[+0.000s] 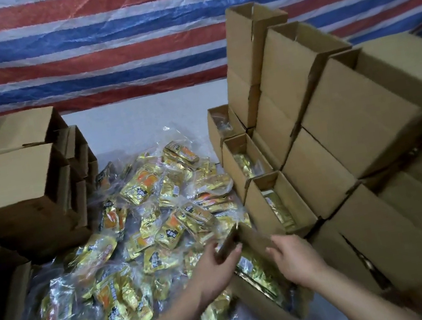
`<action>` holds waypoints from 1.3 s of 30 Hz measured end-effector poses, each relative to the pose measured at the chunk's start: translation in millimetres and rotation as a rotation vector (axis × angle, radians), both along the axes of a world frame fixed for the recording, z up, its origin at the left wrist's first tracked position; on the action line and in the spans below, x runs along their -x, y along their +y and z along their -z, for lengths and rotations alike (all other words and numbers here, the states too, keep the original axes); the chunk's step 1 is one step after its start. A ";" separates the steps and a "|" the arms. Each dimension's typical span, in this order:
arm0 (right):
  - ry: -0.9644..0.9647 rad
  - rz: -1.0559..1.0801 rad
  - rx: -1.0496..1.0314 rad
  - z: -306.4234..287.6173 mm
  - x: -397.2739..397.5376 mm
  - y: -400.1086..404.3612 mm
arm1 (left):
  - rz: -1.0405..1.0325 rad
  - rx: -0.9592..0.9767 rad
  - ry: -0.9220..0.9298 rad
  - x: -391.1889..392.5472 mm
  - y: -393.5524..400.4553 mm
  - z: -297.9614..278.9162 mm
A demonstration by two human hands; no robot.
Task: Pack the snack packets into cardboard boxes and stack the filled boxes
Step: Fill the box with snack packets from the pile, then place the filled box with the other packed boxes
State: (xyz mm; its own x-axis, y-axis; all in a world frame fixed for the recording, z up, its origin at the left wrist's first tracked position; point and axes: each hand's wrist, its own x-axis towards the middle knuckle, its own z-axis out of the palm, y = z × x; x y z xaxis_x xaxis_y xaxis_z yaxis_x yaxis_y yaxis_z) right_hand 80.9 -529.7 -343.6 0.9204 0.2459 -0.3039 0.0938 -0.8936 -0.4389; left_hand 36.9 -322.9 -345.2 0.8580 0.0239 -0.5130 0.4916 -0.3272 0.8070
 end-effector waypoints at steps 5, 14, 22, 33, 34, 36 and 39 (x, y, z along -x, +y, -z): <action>0.037 0.178 0.003 19.0 23.1 -31.9 | 0.040 0.016 0.122 10.5 -37.3 10.5; 0.123 0.409 0.043 42.9 55.3 -76.6 | 0.088 0.148 0.424 4.0 -100.1 35.8; 0.153 0.539 0.143 52.1 39.0 -103.2 | 0.075 0.311 0.540 -22.9 -151.7 58.9; 0.070 0.524 0.116 50.3 10.8 -100.9 | -0.031 0.502 0.514 -49.7 -168.3 66.5; 0.054 0.510 0.123 49.5 10.2 -100.1 | -0.041 0.503 0.513 -50.1 -169.7 66.6; 0.048 0.497 0.132 48.3 8.8 -99.1 | -0.046 0.500 0.508 -49.9 -172.0 65.0; 0.007 0.499 0.086 43.9 10.9 -96.0 | -0.035 0.481 0.510 -49.3 -170.2 64.3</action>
State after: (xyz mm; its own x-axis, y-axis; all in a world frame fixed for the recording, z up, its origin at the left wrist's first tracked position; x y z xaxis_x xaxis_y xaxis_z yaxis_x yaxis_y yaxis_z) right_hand 70.1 -625.7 -387.5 0.9172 -0.2503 -0.3100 -0.3570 -0.8618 -0.3604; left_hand 86.3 -493.1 -409.6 0.5106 -0.2834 -0.8117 0.8510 0.0316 0.5243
